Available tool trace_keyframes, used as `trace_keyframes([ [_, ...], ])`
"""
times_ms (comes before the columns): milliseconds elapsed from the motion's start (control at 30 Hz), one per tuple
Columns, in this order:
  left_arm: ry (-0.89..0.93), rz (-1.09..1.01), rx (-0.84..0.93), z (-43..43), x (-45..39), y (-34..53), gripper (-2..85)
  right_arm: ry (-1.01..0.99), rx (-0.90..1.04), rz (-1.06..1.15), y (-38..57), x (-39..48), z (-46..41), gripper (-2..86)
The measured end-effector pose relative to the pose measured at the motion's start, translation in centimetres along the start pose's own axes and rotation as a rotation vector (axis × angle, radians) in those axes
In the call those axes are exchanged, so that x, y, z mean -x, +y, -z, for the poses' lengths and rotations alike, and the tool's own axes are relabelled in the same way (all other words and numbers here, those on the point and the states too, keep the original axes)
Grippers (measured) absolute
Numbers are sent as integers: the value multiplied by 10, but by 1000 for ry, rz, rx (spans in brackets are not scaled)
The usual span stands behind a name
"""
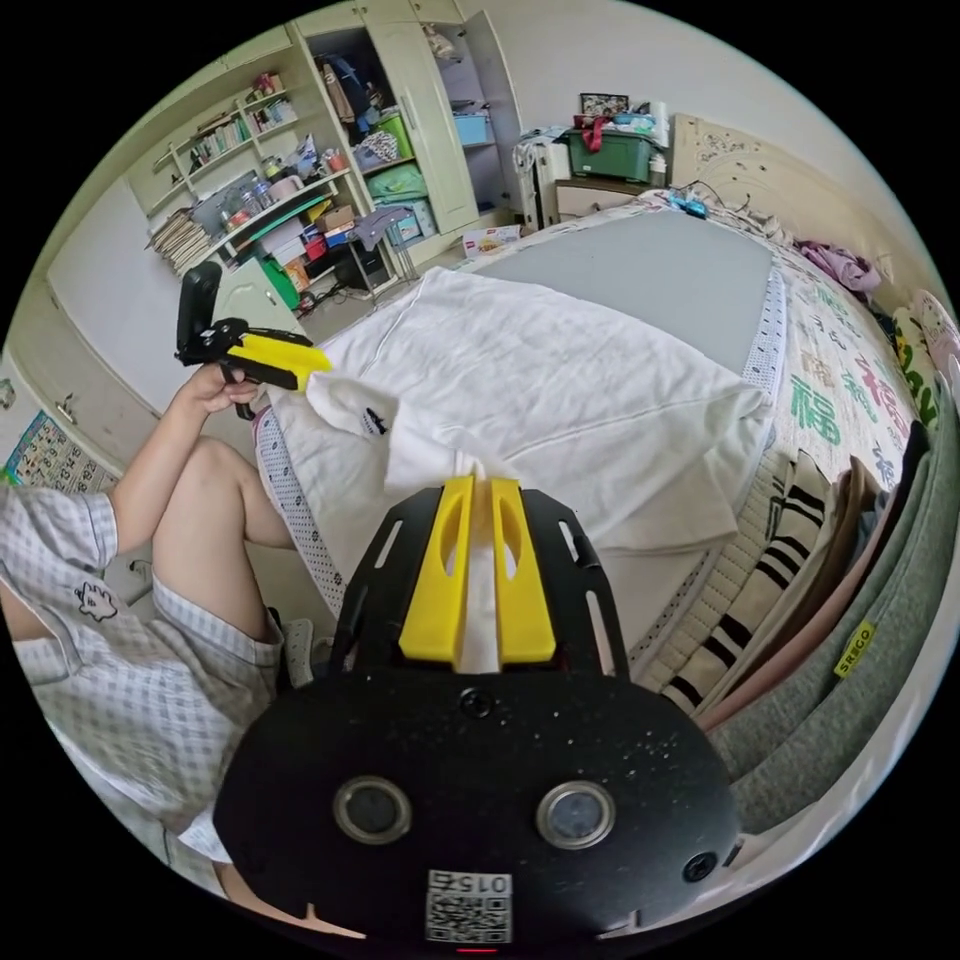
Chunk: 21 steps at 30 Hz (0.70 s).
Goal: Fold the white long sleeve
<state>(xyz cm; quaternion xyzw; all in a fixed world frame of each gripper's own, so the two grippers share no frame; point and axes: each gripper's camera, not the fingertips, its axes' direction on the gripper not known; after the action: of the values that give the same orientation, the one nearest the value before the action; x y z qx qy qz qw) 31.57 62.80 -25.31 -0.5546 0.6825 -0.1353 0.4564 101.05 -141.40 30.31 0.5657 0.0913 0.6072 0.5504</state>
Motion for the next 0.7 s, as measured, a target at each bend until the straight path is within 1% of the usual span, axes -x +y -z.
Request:
trace_keyframes([
  [67,56,-17,51,-7,2,0,71,-13,30,33,1,5,-9,44],
  [133,66,-29,87,-15,2,0,73,-17,58,53,2,9,-17,45],
  [233,40,-52,84,-17,0,-1,70,-11,95,72,4,15,-34,38],
  [433,0,-61,85,-23,2,-6,42,51,104,95,5,32,-59,19],
  [600,-65,-97,101,-32,-6,-14,25,66,122,86,5,40,-81,11],
  [700,-80,-84,96,-36,-6,-17,21,66,130,73,6,44,-95,9],
])
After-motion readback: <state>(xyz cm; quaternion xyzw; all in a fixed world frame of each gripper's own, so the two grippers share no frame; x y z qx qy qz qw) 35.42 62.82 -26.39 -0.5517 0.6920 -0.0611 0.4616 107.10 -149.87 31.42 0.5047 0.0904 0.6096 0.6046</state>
